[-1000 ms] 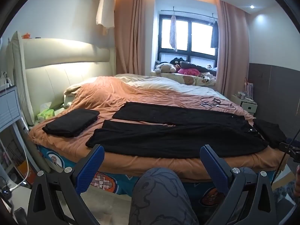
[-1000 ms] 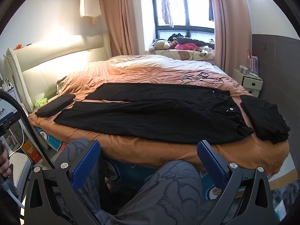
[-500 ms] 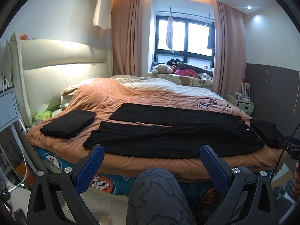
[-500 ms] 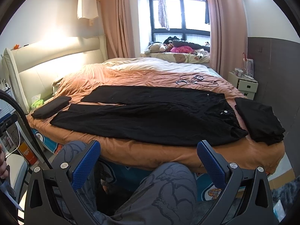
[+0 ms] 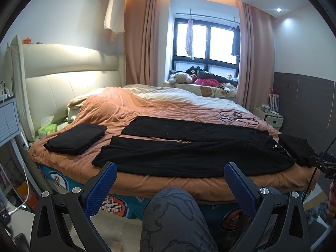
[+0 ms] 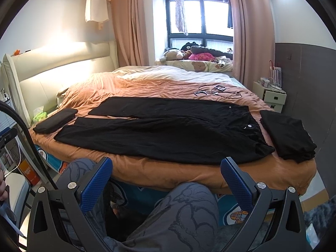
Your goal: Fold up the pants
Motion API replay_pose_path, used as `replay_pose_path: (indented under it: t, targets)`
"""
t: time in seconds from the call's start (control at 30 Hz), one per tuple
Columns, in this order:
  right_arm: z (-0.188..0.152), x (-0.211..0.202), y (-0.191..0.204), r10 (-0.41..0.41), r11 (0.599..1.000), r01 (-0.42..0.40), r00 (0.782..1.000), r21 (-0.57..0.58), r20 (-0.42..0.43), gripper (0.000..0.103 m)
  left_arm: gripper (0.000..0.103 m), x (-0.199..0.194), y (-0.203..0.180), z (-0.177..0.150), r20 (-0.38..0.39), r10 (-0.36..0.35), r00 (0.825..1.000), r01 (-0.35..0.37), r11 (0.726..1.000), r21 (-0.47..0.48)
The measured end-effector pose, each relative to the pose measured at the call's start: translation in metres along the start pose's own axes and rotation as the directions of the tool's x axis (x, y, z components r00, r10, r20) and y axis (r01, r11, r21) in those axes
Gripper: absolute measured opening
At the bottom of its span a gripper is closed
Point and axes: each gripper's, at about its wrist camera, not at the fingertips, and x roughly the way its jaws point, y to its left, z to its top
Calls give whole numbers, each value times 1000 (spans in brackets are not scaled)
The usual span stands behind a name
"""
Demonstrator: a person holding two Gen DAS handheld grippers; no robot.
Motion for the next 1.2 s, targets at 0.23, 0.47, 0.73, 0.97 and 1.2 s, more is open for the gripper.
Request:
replay_pose_path:
  t: [0.23, 0.47, 0.73, 0.97, 1.2]
  targets:
    - [-2, -1, 2, -11, 1000, 11, 1000, -7, 5, 103, 103, 0, 0, 0, 0, -1, 1000, 1, 1000, -1]
    - [-2, -2, 2, -10, 1000, 10, 1000, -9, 7, 103, 103, -2, 1, 0, 2, -2, 1000, 2, 1000, -2]
    - [-3, -3, 2, -23, 1000, 23, 1000, -12, 10, 103, 103, -2, 1, 0, 1, -3, 1000, 3, 1000, -1]
    - [-1, -3, 3, -34, 999, 34, 999, -10, 12, 103, 103, -3, 0, 0, 2, -5, 1000, 5, 1000, -3]
    - [-2, -6, 4, -49, 998, 50, 999, -28, 20, 103, 103, -3, 1, -1, 1, -6, 1000, 6, 1000, -5]
